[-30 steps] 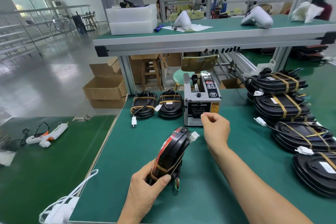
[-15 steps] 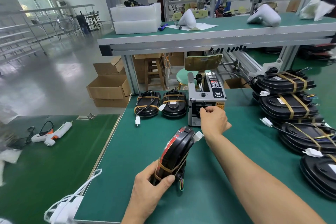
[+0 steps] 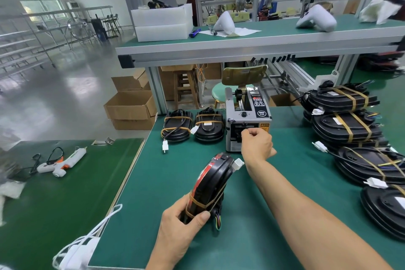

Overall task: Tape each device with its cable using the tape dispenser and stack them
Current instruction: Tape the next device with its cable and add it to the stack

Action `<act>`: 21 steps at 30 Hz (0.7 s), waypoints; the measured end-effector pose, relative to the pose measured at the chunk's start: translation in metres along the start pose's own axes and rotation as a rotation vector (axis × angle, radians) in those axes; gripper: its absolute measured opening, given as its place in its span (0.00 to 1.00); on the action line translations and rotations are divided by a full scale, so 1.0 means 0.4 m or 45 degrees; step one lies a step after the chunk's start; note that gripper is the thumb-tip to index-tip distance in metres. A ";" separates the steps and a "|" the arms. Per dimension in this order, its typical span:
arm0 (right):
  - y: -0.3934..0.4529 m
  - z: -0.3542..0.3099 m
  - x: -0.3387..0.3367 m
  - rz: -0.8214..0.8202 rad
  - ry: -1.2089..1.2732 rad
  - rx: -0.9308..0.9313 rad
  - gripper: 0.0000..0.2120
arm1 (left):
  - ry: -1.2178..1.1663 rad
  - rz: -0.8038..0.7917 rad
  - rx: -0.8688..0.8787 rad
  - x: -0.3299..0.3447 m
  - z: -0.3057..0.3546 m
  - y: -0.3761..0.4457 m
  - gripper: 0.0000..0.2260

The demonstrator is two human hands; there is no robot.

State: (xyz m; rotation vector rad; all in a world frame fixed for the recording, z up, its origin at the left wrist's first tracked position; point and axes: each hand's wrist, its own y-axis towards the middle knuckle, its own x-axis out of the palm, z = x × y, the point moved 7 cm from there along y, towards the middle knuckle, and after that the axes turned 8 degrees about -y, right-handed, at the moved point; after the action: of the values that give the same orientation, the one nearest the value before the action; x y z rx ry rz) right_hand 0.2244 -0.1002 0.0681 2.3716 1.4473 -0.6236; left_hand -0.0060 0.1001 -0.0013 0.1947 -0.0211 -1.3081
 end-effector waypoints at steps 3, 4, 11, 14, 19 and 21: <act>-0.007 -0.007 0.001 -0.032 0.014 -0.010 0.09 | -0.002 0.009 0.003 0.001 0.009 -0.001 0.26; -0.010 -0.008 0.002 -0.048 0.014 -0.013 0.10 | -0.003 0.014 0.003 0.001 0.012 -0.001 0.27; -0.068 0.026 -0.018 -0.267 0.137 -0.210 0.10 | -0.022 0.006 -0.001 0.002 0.018 -0.003 0.27; -0.076 0.057 -0.055 -0.311 0.327 -0.227 0.06 | -0.024 -0.009 0.004 0.004 0.015 -0.002 0.26; -0.079 0.068 -0.093 -0.337 0.527 -0.152 0.07 | -0.023 0.001 0.013 0.002 0.021 -0.004 0.25; -0.094 0.064 -0.105 -0.392 0.581 -0.146 0.06 | -0.027 0.007 0.015 0.003 0.029 -0.005 0.25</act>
State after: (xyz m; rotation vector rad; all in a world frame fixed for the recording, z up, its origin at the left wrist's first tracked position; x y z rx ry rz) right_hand 0.1687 -0.1270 0.0662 2.3138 2.0009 -0.0503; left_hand -0.0090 0.0968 0.0095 0.1907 -0.0471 -1.3048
